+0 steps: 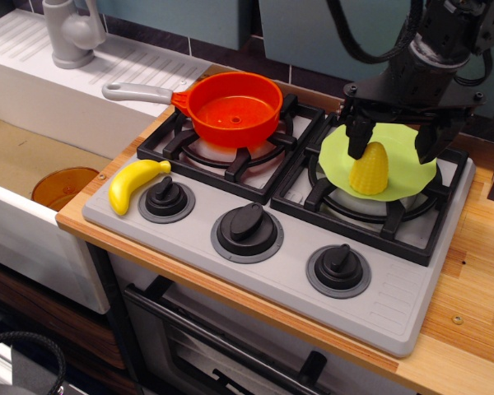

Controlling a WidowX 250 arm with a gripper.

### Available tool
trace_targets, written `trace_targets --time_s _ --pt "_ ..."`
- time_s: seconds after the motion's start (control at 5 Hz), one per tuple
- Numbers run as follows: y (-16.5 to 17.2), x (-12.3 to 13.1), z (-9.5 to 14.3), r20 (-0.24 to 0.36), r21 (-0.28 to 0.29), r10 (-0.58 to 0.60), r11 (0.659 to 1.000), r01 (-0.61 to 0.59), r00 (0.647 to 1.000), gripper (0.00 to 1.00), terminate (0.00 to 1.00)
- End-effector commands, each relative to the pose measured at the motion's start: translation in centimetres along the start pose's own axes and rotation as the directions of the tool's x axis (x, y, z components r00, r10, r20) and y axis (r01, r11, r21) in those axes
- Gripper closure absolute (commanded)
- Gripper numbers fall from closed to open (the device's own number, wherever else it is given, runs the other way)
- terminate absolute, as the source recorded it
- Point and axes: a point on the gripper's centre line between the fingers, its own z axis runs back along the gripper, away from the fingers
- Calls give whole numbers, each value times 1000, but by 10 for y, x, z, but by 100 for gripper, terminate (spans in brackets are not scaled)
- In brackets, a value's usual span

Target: End effector transition from object to object

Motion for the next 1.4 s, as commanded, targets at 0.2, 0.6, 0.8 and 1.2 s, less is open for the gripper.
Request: trace_targets --time_s 0.2,0.6,0.8,1.2 --pt "2 5 21 -3 14 -13 1000 13 1000 0 0" --pt "18 19 63 4 60 -72 996 72 997 0 0" --pt "40 34 77 -17 56 -114 992 115 993 0 0" --pt "89 69 84 10 40 -210 977 209 978 0 0"
